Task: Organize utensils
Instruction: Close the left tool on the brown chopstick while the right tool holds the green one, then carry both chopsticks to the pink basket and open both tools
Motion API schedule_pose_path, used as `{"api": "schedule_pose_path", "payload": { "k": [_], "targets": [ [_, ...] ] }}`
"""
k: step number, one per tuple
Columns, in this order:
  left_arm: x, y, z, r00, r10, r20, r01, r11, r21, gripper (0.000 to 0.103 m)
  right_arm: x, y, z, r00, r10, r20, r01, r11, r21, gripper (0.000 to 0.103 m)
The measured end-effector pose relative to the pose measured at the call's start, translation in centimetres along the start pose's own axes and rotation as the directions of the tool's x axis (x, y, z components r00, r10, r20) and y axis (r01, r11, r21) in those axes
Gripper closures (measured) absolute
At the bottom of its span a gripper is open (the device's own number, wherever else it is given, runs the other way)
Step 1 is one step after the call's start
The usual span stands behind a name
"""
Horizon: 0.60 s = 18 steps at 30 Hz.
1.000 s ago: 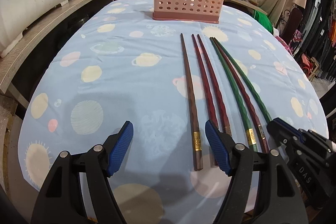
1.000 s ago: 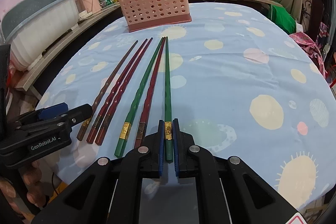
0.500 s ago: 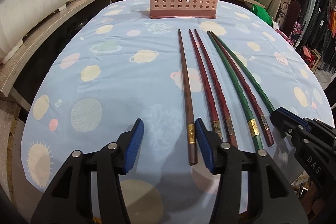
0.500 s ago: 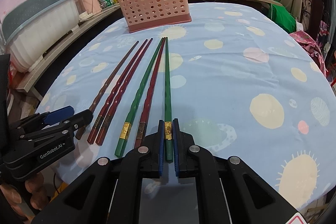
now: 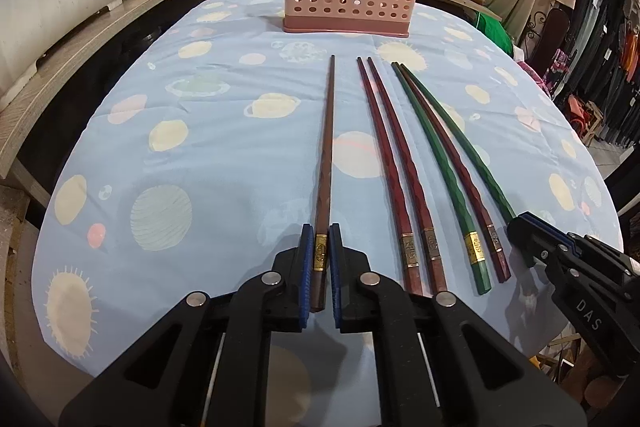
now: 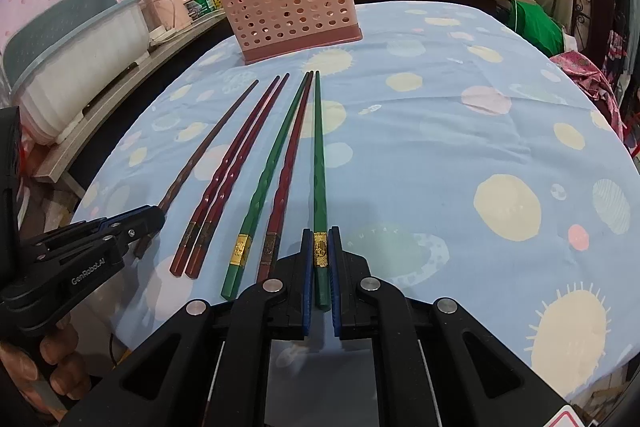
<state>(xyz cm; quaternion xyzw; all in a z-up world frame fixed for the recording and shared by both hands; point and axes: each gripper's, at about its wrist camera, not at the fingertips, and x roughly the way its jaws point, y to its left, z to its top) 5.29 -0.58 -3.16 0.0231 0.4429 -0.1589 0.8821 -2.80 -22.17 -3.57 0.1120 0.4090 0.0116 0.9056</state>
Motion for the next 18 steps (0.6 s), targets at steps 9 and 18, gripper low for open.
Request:
{"api": "schedule_pose_path", "payload": {
  "k": [9, 18],
  "targets": [
    [-1.5, 0.3, 1.4, 1.0, -0.016, 0.025, 0.016, 1.0, -0.02, 0.096, -1.4, -0.5, 1.6, 0.999, 0.016, 0.038, -0.017, 0.999, 0.027, 0.096],
    [-4.4, 1.1, 4.4, 0.994, -0.03, 0.105, 0.037, 0.998, -0.058, 0.096, -4.2, -1.3, 4.8, 0.991, 0.022, 0.134, -0.029, 0.999, 0.046, 0.096]
  ]
}}
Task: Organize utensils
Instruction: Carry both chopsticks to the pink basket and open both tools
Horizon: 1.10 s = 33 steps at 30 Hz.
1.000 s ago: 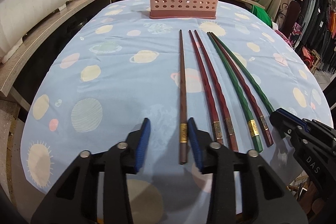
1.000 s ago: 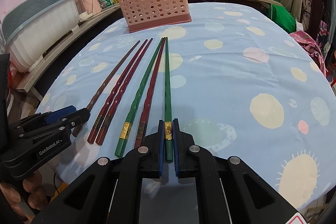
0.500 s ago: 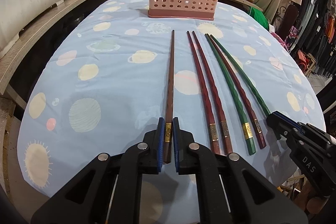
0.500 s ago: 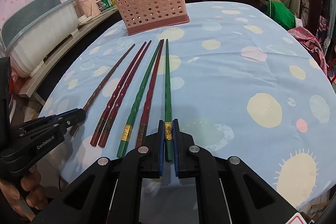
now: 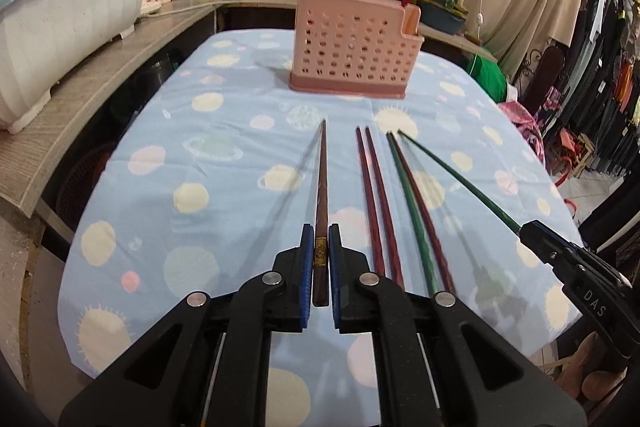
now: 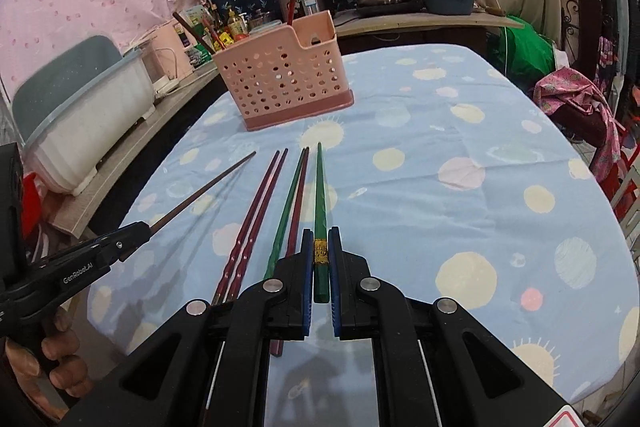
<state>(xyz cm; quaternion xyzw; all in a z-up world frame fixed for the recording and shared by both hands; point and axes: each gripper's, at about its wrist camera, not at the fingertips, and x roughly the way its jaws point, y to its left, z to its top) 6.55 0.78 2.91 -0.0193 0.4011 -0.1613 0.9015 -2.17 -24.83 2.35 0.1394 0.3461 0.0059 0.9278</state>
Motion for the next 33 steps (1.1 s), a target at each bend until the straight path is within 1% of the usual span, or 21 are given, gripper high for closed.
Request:
{"api": "schedule_pose_path", "payload": {
  "k": [4, 11, 16, 21, 26, 33],
  "targets": [
    [-1.3, 0.1, 1.9, 0.999, -0.003, 0.049, 0.003, 1.0, -0.006, 0.096, -1.2, -0.3, 2.3, 0.998, -0.002, 0.066, 0.002, 1.0, 0.001, 0.096],
    [-2.7, 0.0, 5.5, 0.992, 0.006, 0.127, -0.005, 1.0, -0.005, 0.096, -2.5, -0.6, 6.2, 0.986, 0.005, 0.164, -0.007, 1.0, 0.009, 0.096],
    [-2.9, 0.2, 7.7, 0.988, 0.009, 0.151, -0.007, 1.0, -0.018, 0.096, -2.9, -0.4, 8.7, 0.974, 0.006, 0.226, -0.007, 1.0, 0.004, 0.096],
    [-2.9, 0.0, 9.7, 0.983, 0.021, 0.184, -0.019, 1.0, -0.012, 0.096, -2.3, -0.6, 10.5, 0.967, 0.007, 0.255, -0.01, 1.0, 0.01, 0.096],
    [-2.7, -0.1, 11.7, 0.977, 0.027, 0.21, -0.026, 1.0, -0.009, 0.096, -1.6, -1.1, 12.3, 0.965, 0.021, 0.263, -0.033, 0.999, 0.041, 0.096],
    [-2.5, -0.5, 14.6, 0.97, 0.026, 0.241, -0.03, 0.999, 0.012, 0.096, -2.1, -0.9, 15.5, 0.952, 0.05, 0.301, -0.066, 0.997, 0.041, 0.096]
  ]
}}
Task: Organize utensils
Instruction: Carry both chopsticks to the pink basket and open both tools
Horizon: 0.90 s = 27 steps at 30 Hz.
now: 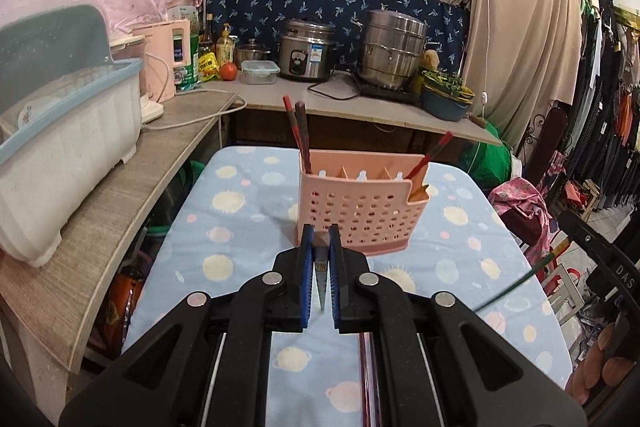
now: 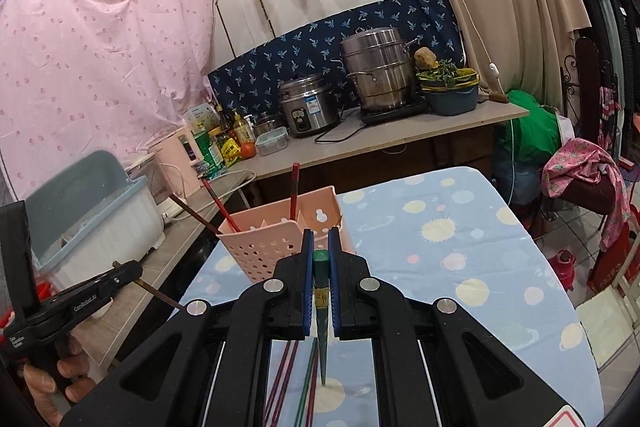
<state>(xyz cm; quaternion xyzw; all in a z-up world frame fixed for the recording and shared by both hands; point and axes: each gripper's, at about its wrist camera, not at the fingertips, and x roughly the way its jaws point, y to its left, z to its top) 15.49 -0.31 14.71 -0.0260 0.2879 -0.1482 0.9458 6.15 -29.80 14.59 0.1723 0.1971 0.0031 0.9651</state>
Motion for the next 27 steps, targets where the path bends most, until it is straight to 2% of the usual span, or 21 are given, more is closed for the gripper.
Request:
{"api": "schedule_pose_path", "payload": {
  "k": [6, 14, 23, 27],
  "targets": [
    [0.3, -0.4, 2.5, 0.999, -0.017, 0.032, 0.016, 1.0, 0.023, 0.096, 1.0, 0.8, 2.4, 0.999, 0.039, 0.019, -0.039, 0.999, 0.003, 0.096],
    [-0.3, -1.1, 6.7, 0.992, -0.028, 0.12, 0.022, 0.999, 0.047, 0.096, 2.3, 2.0, 6.2, 0.993, 0.088, 0.078, -0.09, 0.996, 0.017, 0.096],
    [-0.8, -1.3, 12.6, 0.96, -0.031, 0.28, 0.03, 1.0, 0.007, 0.096, 5.0, 2.1, 10.9, 0.977, 0.118, 0.18, -0.138, 0.985, 0.1, 0.096],
    [-0.7, -1.6, 14.3, 0.935, -0.009, 0.355, 0.004, 1.0, 0.013, 0.096, 6.4, 1.8, 12.2, 0.969, 0.115, 0.217, -0.148, 0.979, 0.141, 0.096]
  ]
}}
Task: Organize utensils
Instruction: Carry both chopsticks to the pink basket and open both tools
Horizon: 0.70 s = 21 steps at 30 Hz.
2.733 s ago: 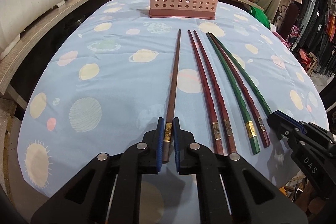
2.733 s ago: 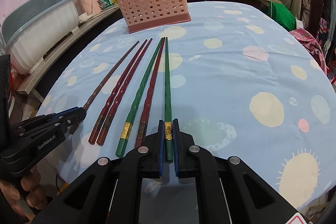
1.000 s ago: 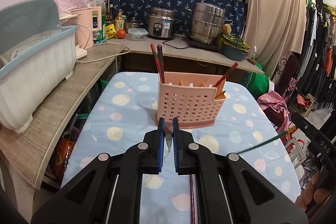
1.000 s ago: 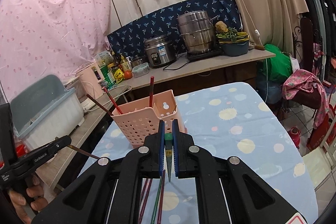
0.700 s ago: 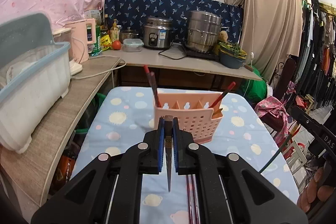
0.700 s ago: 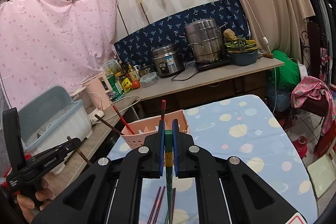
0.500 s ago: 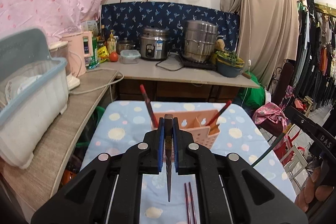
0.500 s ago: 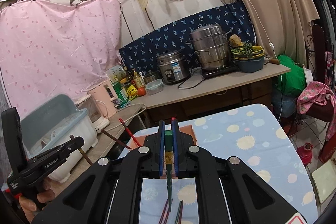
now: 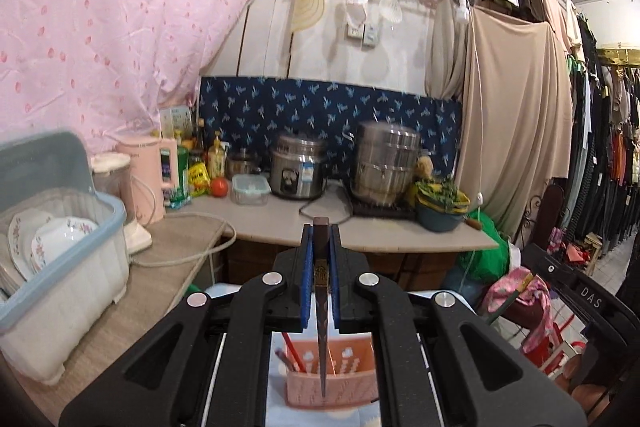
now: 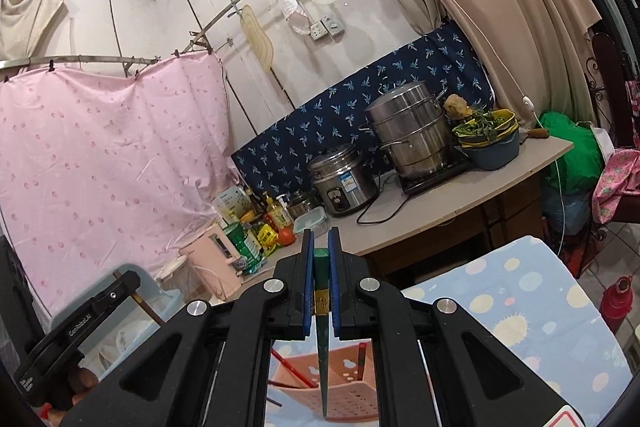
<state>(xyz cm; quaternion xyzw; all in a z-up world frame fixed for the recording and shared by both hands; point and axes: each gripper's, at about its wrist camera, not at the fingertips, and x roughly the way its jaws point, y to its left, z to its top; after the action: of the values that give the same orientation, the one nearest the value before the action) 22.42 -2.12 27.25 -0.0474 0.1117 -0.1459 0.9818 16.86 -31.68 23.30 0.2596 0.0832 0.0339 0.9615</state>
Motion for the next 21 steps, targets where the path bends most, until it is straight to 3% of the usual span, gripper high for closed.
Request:
{"api": "schedule_pose_path", "payload": {
  "k": [9, 21],
  "targets": [
    [2.8, 0.0, 0.5, 0.996, -0.015, 0.093, 0.015, 1.0, -0.004, 0.096, 3.8, -0.9, 0.4, 0.999, -0.027, 0.04, 0.025, 0.999, 0.045, 0.096],
    [7.0, 1.7, -3.5, 1.0, 0.008, -0.013, -0.008, 1.0, -0.029, 0.096, 7.8, -2.3, -3.4, 0.994, -0.081, -0.07, 0.081, 0.997, -0.005, 0.096]
  ]
}}
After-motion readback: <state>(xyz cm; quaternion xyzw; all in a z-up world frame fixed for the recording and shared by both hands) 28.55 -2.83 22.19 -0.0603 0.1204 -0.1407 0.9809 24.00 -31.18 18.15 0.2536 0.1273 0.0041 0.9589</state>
